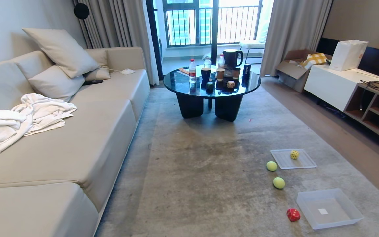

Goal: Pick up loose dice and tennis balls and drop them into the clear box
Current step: Find toys out of the box

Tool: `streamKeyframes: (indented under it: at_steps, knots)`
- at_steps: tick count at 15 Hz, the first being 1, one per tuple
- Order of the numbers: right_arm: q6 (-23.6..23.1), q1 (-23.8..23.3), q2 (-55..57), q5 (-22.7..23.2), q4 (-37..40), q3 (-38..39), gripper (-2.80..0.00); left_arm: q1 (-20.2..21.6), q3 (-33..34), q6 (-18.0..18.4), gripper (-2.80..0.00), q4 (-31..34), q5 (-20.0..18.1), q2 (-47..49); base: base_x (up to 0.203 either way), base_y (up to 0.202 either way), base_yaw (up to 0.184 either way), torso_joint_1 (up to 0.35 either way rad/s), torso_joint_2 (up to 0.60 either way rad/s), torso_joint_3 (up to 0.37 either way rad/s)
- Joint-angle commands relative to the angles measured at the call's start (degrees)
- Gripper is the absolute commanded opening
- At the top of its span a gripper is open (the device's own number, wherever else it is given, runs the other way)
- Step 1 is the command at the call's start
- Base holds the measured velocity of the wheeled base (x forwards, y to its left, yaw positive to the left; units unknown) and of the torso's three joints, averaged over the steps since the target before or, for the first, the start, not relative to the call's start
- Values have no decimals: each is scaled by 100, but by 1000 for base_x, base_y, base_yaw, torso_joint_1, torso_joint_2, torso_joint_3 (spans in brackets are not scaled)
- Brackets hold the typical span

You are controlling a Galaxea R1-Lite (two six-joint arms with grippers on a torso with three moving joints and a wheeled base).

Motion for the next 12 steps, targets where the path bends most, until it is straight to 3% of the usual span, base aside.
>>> streamKeyframes:
  at_steps: [1,12]
  knots:
    - [-2,0,-1,0,2,0,-280,0,0,3,-280,5,5,0,0,0,0,0,0,0]
    - [6,0,-1,0,2,0,-280,0,0,1,-280,-9,5,0,0,0,0,0,0,0]
